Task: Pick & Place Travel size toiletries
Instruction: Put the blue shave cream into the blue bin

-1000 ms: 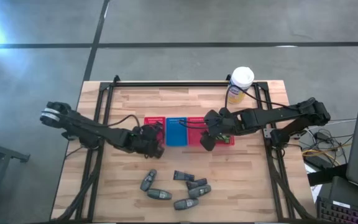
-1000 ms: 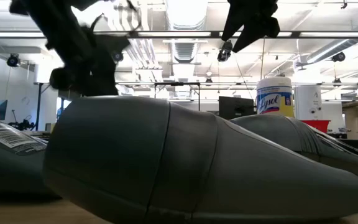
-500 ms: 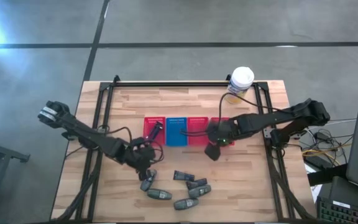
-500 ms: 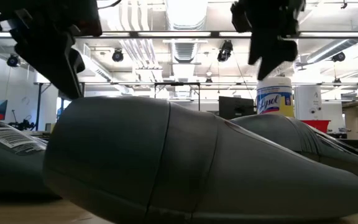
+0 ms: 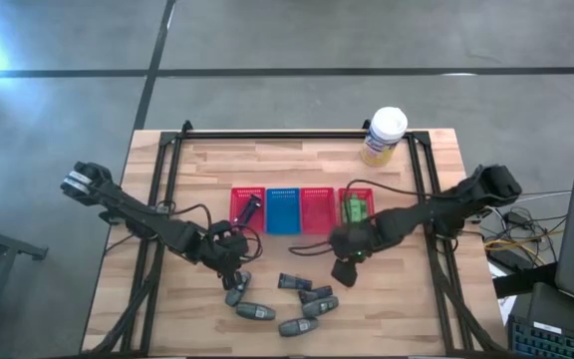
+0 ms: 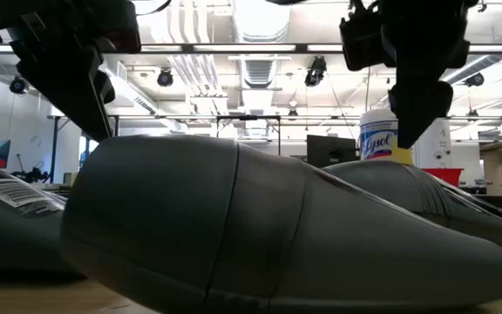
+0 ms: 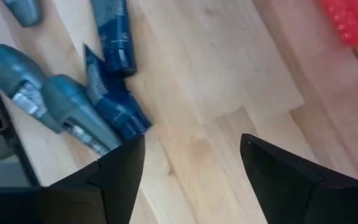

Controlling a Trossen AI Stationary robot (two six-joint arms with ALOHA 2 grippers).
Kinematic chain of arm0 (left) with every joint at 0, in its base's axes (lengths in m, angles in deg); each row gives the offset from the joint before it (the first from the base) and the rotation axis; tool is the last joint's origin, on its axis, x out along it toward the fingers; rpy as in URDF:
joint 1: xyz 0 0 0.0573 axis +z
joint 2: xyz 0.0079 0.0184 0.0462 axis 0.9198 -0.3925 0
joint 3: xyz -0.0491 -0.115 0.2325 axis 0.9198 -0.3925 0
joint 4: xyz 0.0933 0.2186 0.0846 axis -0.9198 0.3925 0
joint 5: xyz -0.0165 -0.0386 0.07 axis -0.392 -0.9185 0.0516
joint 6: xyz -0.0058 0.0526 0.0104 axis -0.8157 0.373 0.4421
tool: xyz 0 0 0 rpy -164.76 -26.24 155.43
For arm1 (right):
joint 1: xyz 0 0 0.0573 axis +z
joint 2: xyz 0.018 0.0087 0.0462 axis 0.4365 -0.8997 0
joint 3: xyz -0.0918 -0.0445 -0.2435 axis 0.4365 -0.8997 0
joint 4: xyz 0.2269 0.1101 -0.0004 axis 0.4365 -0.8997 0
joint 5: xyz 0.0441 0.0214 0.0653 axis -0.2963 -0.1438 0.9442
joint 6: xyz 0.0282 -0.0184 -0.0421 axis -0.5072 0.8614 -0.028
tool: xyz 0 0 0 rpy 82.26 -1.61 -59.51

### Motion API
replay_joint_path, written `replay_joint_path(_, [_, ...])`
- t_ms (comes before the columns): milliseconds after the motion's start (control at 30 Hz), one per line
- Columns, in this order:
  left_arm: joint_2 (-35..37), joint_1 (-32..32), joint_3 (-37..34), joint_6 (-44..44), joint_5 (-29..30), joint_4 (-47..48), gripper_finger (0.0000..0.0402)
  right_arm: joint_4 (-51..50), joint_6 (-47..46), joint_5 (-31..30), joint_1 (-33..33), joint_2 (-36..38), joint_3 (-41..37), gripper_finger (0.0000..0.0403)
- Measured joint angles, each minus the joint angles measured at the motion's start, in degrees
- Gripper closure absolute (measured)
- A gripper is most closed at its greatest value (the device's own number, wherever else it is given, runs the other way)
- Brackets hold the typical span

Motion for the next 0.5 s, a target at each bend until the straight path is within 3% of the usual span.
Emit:
replay_joint_path(233, [0.0,0.0,-0.9,9.3,0.23,-5.07,0.03,-1.63,-2.04,-3.41,0.1,2.22,1.55,0.0169])
replay_joint_path(333, [0.0,-0.02,-0.93,14.15,3.95,-8.82,0.0297,-5.17,-3.03,-7.32,0.12,3.5,2.74,0.0168])
replay_joint_path(500, [0.0,0.22,-0.93,19.1,8.4,-13.18,0.0253,-9.53,-5.58,-9.91,0.03,6.04,3.48,0.0145])
